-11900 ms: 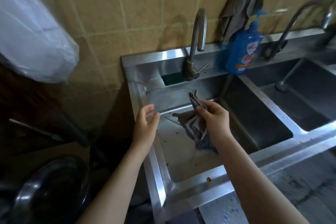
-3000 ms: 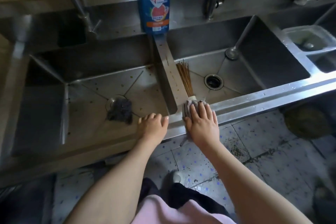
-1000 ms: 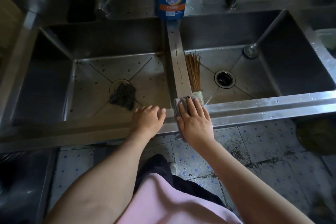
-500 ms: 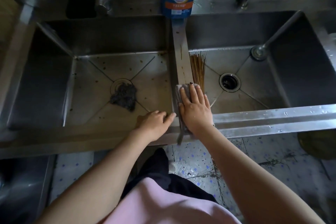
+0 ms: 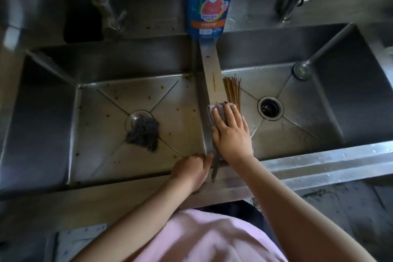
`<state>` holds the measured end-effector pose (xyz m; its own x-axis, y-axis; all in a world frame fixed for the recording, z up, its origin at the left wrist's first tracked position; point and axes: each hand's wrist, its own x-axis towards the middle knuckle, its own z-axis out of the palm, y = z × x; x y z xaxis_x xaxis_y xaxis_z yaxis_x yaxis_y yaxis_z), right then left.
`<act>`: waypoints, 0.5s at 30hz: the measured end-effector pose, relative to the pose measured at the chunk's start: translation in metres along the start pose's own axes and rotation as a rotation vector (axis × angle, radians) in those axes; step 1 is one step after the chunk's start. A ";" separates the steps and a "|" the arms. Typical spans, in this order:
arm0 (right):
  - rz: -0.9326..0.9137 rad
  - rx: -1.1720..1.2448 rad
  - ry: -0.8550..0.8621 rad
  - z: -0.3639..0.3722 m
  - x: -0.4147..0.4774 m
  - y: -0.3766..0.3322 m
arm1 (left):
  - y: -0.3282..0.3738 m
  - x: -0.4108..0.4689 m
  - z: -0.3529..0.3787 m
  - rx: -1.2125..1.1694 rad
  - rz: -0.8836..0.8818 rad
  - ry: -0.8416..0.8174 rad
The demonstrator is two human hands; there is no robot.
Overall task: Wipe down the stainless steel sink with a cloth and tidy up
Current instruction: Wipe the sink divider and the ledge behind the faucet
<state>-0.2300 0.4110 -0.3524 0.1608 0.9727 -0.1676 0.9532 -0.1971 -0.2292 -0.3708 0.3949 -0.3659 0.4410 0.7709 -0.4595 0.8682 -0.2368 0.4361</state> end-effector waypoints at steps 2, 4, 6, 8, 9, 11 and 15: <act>0.002 0.006 0.005 0.000 0.009 0.000 | -0.001 0.000 0.004 0.064 0.044 0.032; 0.001 0.010 0.001 0.001 0.020 -0.001 | -0.001 -0.003 0.006 0.163 0.090 0.049; 0.001 0.021 -0.002 0.000 0.033 -0.001 | -0.002 -0.004 0.008 0.199 0.040 0.084; -0.018 0.033 -0.011 -0.001 0.047 -0.001 | 0.000 -0.002 0.009 0.229 -0.018 0.109; -0.029 0.043 -0.015 -0.003 0.054 0.000 | 0.000 -0.001 0.009 0.199 -0.046 0.114; -0.048 0.056 -0.023 -0.006 0.064 0.002 | 0.000 -0.001 0.008 0.107 -0.100 0.111; -0.067 0.059 -0.060 -0.008 0.063 0.003 | 0.004 -0.002 0.005 0.068 -0.171 0.124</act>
<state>-0.2150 0.4730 -0.3560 0.0797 0.9752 -0.2065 0.9442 -0.1403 -0.2980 -0.3672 0.3894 -0.3676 0.2582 0.8690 -0.4221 0.9431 -0.1320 0.3051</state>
